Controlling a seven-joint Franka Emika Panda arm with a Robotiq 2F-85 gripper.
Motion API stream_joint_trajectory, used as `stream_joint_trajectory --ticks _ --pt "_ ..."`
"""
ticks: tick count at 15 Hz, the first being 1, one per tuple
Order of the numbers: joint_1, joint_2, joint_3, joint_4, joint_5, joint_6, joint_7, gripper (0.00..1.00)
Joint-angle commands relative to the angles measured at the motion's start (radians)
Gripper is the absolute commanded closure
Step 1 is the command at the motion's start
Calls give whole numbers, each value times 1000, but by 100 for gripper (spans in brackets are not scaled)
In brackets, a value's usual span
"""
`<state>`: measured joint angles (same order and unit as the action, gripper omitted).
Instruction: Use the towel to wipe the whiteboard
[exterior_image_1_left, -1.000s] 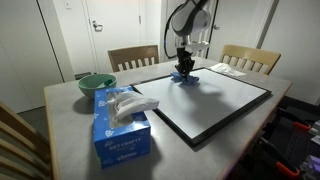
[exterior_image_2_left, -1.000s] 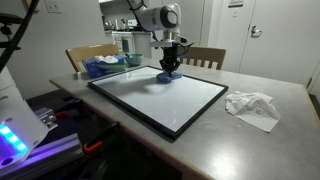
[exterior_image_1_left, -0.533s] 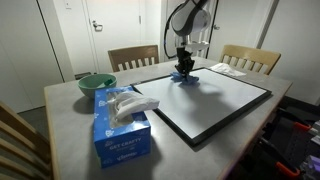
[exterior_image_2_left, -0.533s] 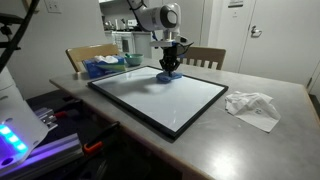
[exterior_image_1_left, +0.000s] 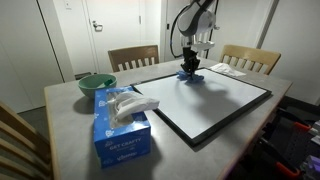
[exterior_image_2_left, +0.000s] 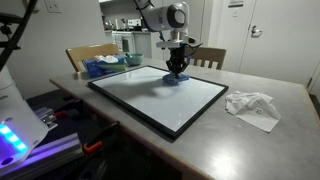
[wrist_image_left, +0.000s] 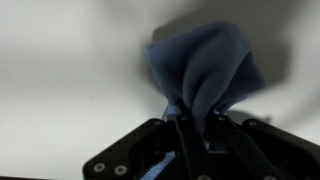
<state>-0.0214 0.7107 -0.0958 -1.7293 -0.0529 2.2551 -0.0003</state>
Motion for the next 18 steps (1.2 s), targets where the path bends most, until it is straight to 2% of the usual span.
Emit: stream_joint_trajectory --ticks 1,12,14,15,18 --pt "-62 43 7 -2 -11 49 -67 96" --pt "-164 97 -11 75 -12 11 -172 96" --pt "-157 94 -23 86 2 -11 -105 96" --pt "-152 30 -6 50 -2 -8 -132 85" --pt "-152 36 -12 60 -1 -16 -108 85"
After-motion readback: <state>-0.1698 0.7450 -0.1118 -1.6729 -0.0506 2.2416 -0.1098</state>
